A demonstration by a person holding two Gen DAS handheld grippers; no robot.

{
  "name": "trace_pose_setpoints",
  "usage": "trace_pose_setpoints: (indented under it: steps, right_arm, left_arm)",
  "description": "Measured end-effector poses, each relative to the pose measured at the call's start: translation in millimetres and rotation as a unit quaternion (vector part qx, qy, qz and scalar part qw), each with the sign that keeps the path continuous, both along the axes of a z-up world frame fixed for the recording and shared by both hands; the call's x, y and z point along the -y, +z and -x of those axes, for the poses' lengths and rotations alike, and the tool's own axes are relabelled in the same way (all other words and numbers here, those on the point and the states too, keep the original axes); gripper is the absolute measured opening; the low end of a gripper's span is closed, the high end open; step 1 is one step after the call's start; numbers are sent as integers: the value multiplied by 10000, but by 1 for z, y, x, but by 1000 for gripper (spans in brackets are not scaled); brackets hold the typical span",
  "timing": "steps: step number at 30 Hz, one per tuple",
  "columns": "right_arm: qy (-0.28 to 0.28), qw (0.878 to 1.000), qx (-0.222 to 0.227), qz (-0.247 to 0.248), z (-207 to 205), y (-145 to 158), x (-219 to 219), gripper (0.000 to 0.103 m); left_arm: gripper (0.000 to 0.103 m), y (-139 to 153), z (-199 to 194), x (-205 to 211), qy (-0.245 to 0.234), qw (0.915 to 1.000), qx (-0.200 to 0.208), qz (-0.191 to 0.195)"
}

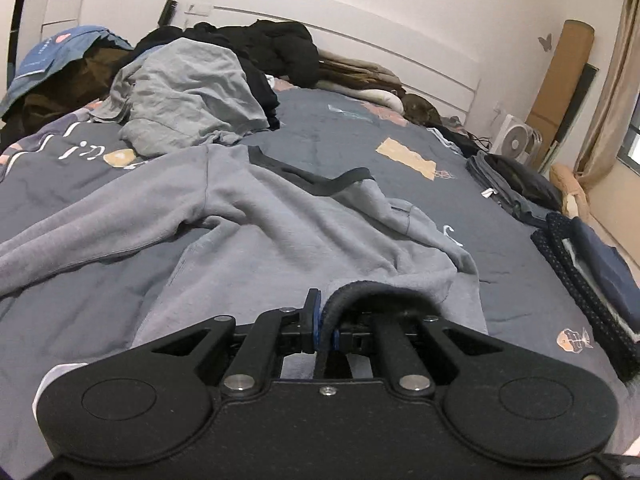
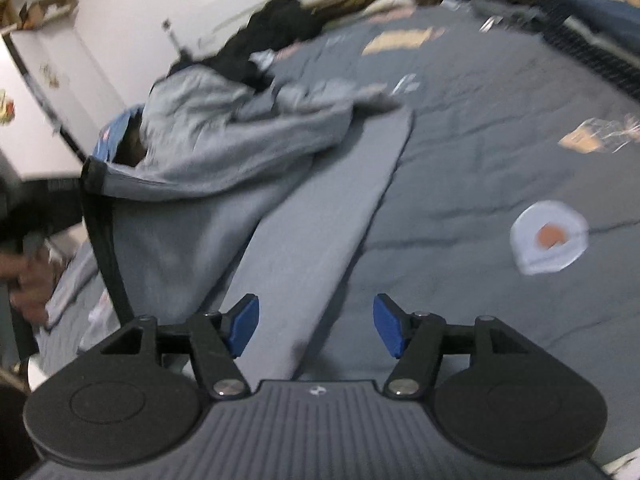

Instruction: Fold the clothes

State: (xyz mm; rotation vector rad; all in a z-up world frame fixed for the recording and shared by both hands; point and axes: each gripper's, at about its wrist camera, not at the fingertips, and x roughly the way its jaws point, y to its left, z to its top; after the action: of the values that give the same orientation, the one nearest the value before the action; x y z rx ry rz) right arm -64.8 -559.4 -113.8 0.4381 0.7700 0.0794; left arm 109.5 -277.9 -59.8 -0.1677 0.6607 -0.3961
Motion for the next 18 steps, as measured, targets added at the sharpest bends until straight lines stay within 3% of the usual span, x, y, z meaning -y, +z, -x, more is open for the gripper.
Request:
trace_pose_setpoints:
  steps: [5, 9, 11, 12, 13, 16, 18]
  right_arm:
    - [194, 9989, -379, 187, -17, -17, -27, 63]
    - [268, 9976, -433, 479, -20, -23, -37, 59]
    - [296, 9977, -341, 513, -21, -22, -39, 41]
    - [277, 9978, -315, 510, -22, -20, -36, 19]
    - [258, 9980, -289, 508, -23, -18, -34, 8]
    - [216, 9978, -195, 599, -25, -10, -28, 2]
    - [329, 9889, -22, 1450, -27, 5, -30, 2]
  left_arm:
    - [7, -4, 15, 2, -181, 9998, 16, -38]
    - [7, -3, 18, -2, -216, 9998, -48, 20]
    - [7, -2, 20, -3, -249, 9996, -99, 67]
    - [7, -2, 20, -4, -272, 9995, -129, 97]
    - [7, -2, 20, -5, -295, 9994, -160, 126]
    - [7, -1, 20, -6, -400, 9985, -261, 264]
    - [7, 1, 22, -5, -518, 9977, -292, 334]
